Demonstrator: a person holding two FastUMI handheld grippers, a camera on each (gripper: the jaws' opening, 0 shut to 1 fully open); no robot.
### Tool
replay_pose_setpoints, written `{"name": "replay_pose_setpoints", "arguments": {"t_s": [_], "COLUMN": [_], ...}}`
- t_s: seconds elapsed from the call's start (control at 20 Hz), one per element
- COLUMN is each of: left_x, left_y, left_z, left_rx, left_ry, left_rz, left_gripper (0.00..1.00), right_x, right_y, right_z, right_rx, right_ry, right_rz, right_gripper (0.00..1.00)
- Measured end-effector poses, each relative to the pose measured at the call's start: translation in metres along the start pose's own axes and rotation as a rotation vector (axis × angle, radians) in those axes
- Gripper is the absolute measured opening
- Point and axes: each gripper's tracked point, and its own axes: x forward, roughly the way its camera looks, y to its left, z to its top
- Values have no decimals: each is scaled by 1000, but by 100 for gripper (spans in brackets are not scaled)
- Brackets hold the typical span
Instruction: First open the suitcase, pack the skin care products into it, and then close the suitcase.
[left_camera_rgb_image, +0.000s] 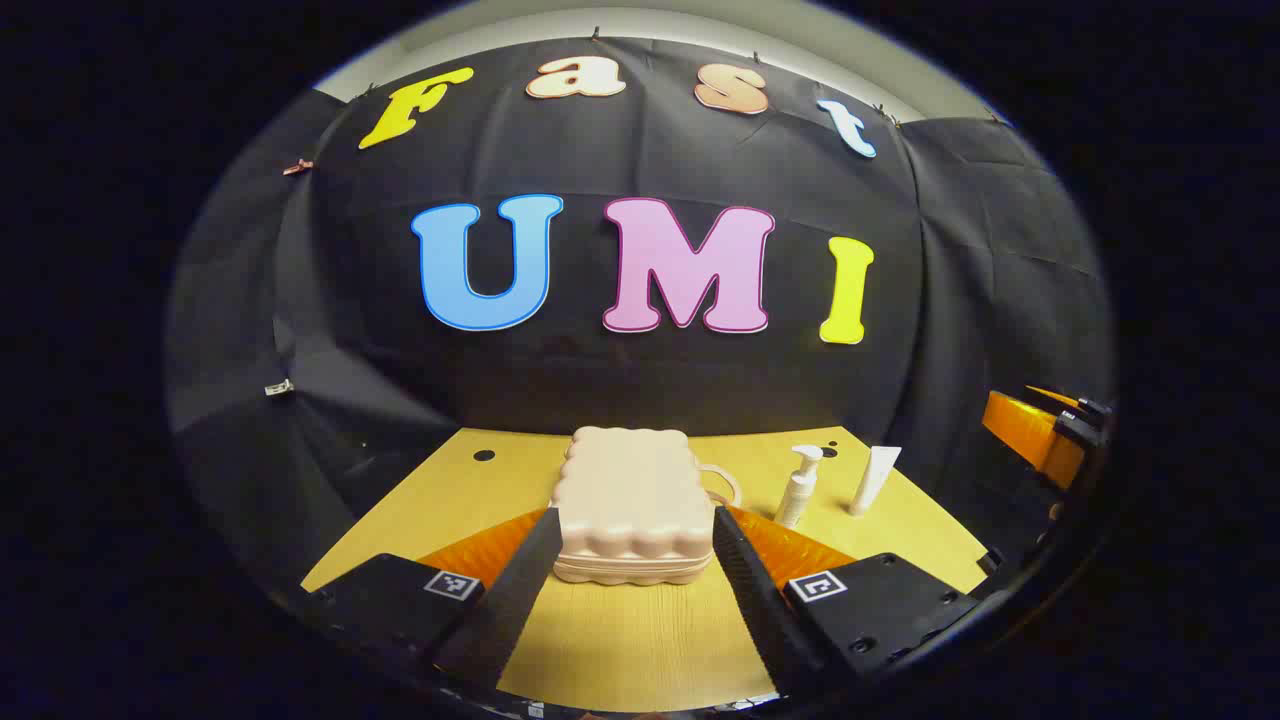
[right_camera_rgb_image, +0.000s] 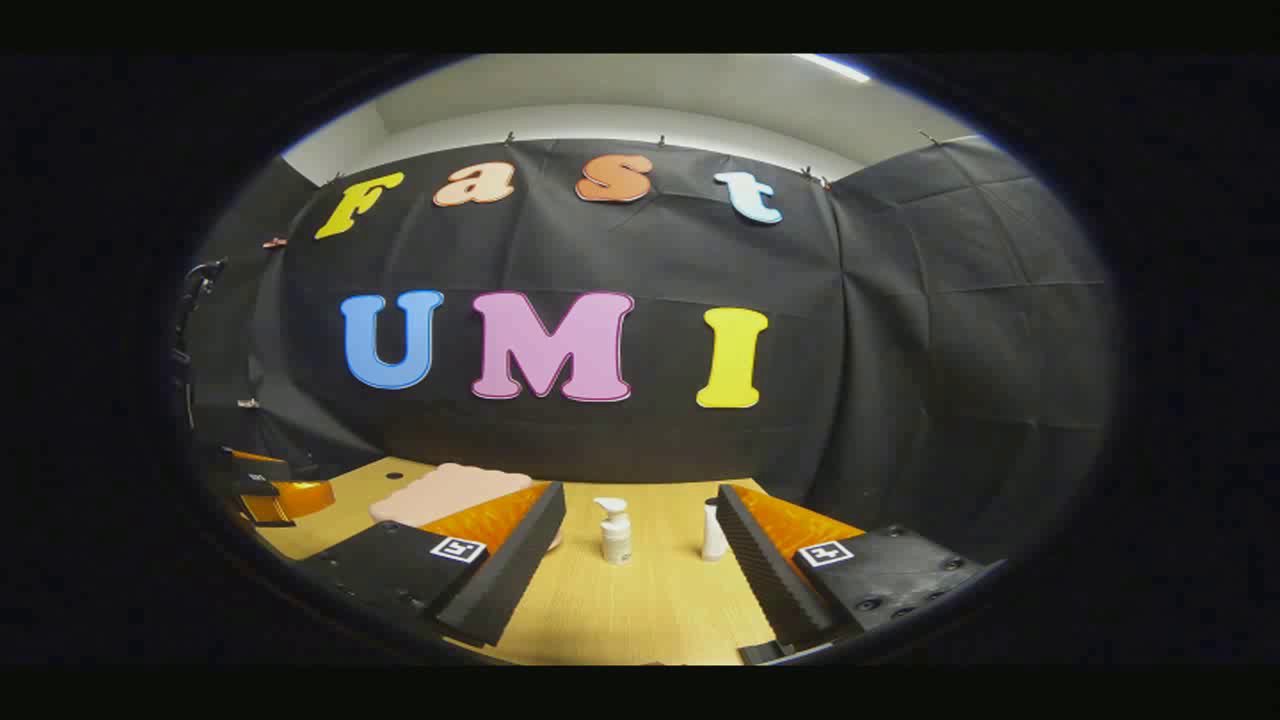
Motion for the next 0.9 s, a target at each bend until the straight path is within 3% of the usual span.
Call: {"name": "replay_pose_setpoints", "arguments": {"t_s": [0.9], "left_x": [38], "left_y": [-35], "left_z": [1], "left_rx": [17], "left_ry": [2], "left_rz": [-86], "left_gripper": [96], "right_x": [31], "right_y": [-18], "right_z": [-15], "right_rx": [10], "right_ry": [26], "right_rz": [-18], "right_gripper": [97]}}
